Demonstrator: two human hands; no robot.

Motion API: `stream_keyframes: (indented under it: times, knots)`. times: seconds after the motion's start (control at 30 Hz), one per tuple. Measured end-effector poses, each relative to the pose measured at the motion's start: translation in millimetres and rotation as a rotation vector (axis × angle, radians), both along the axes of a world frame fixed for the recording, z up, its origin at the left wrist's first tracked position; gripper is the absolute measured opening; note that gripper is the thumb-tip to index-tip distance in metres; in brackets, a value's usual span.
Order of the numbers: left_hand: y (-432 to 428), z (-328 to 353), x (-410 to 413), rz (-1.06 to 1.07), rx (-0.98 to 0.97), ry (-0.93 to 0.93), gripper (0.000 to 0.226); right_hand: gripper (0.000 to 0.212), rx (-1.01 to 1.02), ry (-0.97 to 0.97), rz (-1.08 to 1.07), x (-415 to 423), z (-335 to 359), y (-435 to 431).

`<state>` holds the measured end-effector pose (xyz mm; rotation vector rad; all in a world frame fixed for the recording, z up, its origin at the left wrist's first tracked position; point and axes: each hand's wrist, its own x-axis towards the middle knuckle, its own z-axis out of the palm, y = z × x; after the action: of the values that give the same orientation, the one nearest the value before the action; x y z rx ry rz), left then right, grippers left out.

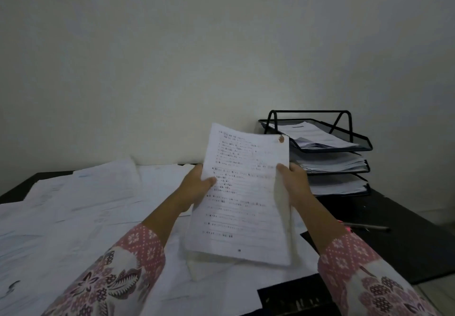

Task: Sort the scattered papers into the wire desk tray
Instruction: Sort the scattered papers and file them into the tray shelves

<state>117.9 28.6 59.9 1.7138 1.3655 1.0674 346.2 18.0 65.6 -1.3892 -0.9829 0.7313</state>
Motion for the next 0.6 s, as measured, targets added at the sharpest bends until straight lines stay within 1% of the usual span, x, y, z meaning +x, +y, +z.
stream_keyframes:
  times: [0.1, 0.2, 0.23, 0.3, 0.33, 0.4, 0.43, 0.47, 0.5, 0.53, 0.57, 0.6]
  knots:
    - [3.7, -9.7, 23.8, -0.059, -0.071, 0.054, 0.042, 0.015, -0.102, 0.065, -0.001, 27.7, -10.7, -4.6]
    - [4.5, -14.8, 46.8, -0.140, -0.146, 0.058, 0.039, 0.021, -0.135, 0.107, -0.024, 53.7, -19.9, -6.7]
    - [3.5, -15.6, 52.3, -0.175, -0.167, 0.032, 0.037, 0.024, -0.140, 0.151, -0.034, 60.0, -20.1, -8.8]
    - [2.0, -17.0, 65.2, -0.218, -0.209, -0.037, 0.036, 0.031, -0.126, 0.300, -0.043, 75.3, -20.8, -9.4]
    - [0.7, -17.7, 69.5, -0.223, -0.237, -0.075, 0.037, 0.034, -0.125, 0.323, -0.058, 82.2, -20.4, -7.7]
    - [1.3, -20.2, 78.2, -0.252, -0.304, -0.139, 0.038, 0.035, -0.172, 0.280, -0.176, 102.0, -15.8, -4.2]
    - [0.8, -21.3, 78.8, -0.279, -0.339, -0.158, 0.038, 0.036, -0.243, 0.095, -0.184, 108.5, -14.1, -7.9]
    - [0.9, -22.3, 82.8, -0.318, -0.383, -0.175, 0.038, 0.038, -0.307, -0.241, -0.205, 120.4, -14.9, -7.0]
    - [-0.3, -22.8, 83.4, -0.363, -0.427, -0.183, 0.037, 0.041, -0.328, -0.350, -0.226, 126.7, -12.2, -7.5]
    - [-1.4, -23.0, 85.4, -0.417, -0.463, -0.186, 0.037, 0.042, -0.291, -0.225, -0.232, 131.9, -9.0, -7.1]
    - [-2.8, -22.3, 88.1, -0.466, -0.483, -0.176, 0.036, 0.041, -0.257, 0.002, -0.231, 136.1, -4.0, -3.8]
    - [-4.4, -21.4, 91.7, -0.505, -0.487, -0.161, 0.035, 0.039, -0.202, 0.146, -0.215, 140.1, -3.1, -0.8]
